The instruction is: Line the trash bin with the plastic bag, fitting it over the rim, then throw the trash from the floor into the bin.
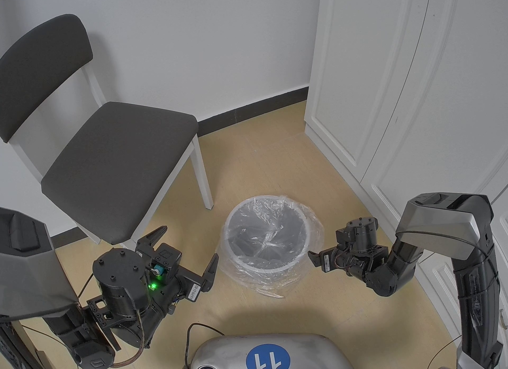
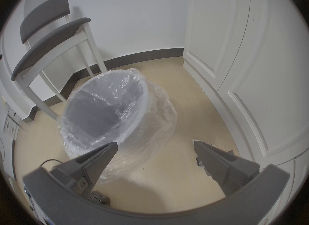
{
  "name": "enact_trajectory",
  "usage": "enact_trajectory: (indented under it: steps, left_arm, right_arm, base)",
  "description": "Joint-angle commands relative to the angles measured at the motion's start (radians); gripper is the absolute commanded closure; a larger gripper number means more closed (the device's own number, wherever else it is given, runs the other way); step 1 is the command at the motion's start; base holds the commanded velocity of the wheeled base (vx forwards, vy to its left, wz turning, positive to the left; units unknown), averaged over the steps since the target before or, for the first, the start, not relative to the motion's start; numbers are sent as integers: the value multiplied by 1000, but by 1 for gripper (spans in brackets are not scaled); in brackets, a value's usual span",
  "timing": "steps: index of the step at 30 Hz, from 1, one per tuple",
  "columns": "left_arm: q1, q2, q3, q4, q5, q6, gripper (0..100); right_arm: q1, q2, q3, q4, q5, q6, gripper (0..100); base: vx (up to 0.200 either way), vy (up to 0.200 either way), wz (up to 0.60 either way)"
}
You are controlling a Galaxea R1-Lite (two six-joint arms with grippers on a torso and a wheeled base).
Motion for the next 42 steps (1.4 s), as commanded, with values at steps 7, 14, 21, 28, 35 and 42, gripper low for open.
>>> enact_trajectory:
  steps: [7, 14, 21, 28, 35, 42]
  left_arm:
    - [-11, 4, 7, -1, 1, 0, 0]
    - [-17, 27, -1, -2, 2, -2, 0]
    - [-20, 37, 0, -2, 2, -2, 0]
    - [-20, 37, -1, -2, 2, -2, 0]
    - [-20, 36, 0, -2, 2, -2, 0]
    - [-19, 33, 0, -2, 2, -2, 0]
  right_arm:
    - [10, 27, 31, 2, 11, -35, 0]
    - [9, 90, -35, 14, 1, -35, 0]
    - [-8, 98, -78, 37, -16, -36, 0]
    - [-71, 33, -38, 40, 24, -67, 0]
    - [-126, -20, -35, 39, 80, -66, 0]
    - [-155, 24, -151, 59, 54, -36, 0]
  base:
    - [0, 0, 0]
    - [0, 0, 0]
    - [0, 0, 0]
    - [0, 0, 0]
    - [0, 0, 0]
    - [0, 0, 0]
